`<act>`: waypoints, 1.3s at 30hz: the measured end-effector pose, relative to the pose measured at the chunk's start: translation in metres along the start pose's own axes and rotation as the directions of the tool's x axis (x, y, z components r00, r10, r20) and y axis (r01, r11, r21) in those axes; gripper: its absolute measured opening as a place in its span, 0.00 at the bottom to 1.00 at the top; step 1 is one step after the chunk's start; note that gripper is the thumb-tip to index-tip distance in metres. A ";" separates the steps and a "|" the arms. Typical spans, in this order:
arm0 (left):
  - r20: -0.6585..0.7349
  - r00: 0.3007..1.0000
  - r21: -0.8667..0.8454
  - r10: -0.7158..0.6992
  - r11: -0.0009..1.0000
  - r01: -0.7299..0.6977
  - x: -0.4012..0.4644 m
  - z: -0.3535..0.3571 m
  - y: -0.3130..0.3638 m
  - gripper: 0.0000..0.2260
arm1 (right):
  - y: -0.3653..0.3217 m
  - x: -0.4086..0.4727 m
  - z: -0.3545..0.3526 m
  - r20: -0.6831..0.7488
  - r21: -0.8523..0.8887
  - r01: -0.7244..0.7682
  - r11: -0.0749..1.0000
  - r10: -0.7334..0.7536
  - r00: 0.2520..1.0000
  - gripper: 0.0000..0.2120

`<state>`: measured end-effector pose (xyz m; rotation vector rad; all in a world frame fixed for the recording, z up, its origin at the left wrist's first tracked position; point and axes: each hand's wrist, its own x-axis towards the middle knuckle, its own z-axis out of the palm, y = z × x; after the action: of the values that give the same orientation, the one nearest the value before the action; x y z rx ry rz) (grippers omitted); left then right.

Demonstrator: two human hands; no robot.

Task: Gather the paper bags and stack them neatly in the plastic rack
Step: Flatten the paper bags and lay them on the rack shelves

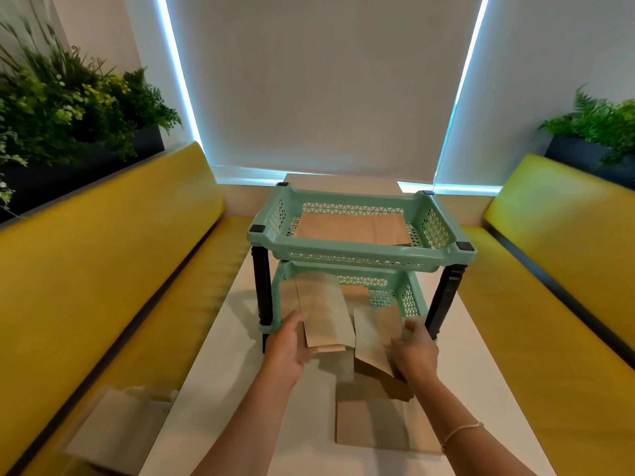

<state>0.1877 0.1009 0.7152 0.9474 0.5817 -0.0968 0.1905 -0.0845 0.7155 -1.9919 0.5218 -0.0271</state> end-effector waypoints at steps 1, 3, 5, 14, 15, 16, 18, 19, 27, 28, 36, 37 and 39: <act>0.041 0.999 -0.067 -0.023 0.997 0.025 -0.002 0.000 0.001 0.08 | 0.000 -0.001 0.000 0.010 -0.022 0.022 1.000 -0.022 1.000 0.22; 0.109 0.993 -0.205 -0.049 0.976 0.070 -0.006 0.001 0.003 0.05 | -0.001 -0.001 -0.001 0.022 -0.044 0.076 0.996 -0.075 0.997 0.21; 0.138 0.989 -0.311 -0.047 0.946 0.089 -0.009 0.000 0.005 0.04 | -0.002 0.000 -0.002 0.041 -0.029 0.099 0.995 -0.098 0.994 0.19; 0.053 0.994 0.510 0.094 0.853 -0.108 -0.011 0.018 -0.020 0.16 | -0.022 0.003 0.008 0.162 0.346 -0.167 0.923 0.116 0.980 0.13; 0.059 0.993 0.549 0.101 0.828 -0.117 -0.011 0.020 -0.023 0.16 | -0.022 0.003 0.009 0.165 0.376 -0.172 0.911 0.117 0.979 0.12; 0.073 0.992 0.563 0.104 0.817 -0.127 -0.012 0.021 -0.025 0.14 | -0.022 0.002 0.010 0.170 0.407 -0.175 0.896 0.114 0.979 0.13; 0.099 0.989 0.601 0.107 0.786 -0.145 -0.011 0.024 -0.030 0.16 | -0.020 0.001 0.012 0.186 0.436 -0.181 0.881 0.108 0.976 0.11; 0.126 0.987 0.631 0.097 0.760 -0.155 -0.012 0.027 -0.032 0.18 | -0.019 0.000 0.012 0.185 0.426 -0.188 0.885 0.118 0.976 0.13; 0.333 0.943 0.873 0.001 0.377 -0.309 -0.003 0.044 -0.026 0.25 | -0.026 0.015 0.009 0.180 0.001 -0.045 0.999 0.044 0.983 0.17; 0.328 0.944 0.895 0.031 0.309 -0.321 0.002 0.046 -0.020 0.25 | -0.030 0.019 0.006 0.146 -0.008 0.000 1.000 0.001 0.989 0.17; 0.195 0.958 0.978 0.209 0.030 -0.205 0.052 0.068 0.008 0.13 | -0.050 0.046 0.005 0.012 -0.237 0.147 0.960 -0.149 0.989 0.38; 0.179 0.966 0.983 0.188 -0.005 -0.182 0.058 0.074 0.006 0.13 | -0.051 0.051 0.007 0.004 -0.252 0.151 0.956 -0.155 0.988 0.38; 0.148 0.978 0.988 0.148 -0.061 -0.140 0.067 0.085 0.001 0.18 | -0.052 0.058 0.007 -0.010 -0.264 0.143 0.954 -0.151 0.988 0.34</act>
<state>0.2805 0.0457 0.7191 2.5679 0.3006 -0.3785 0.2624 -0.0804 0.7447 -2.2905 0.4110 -0.0841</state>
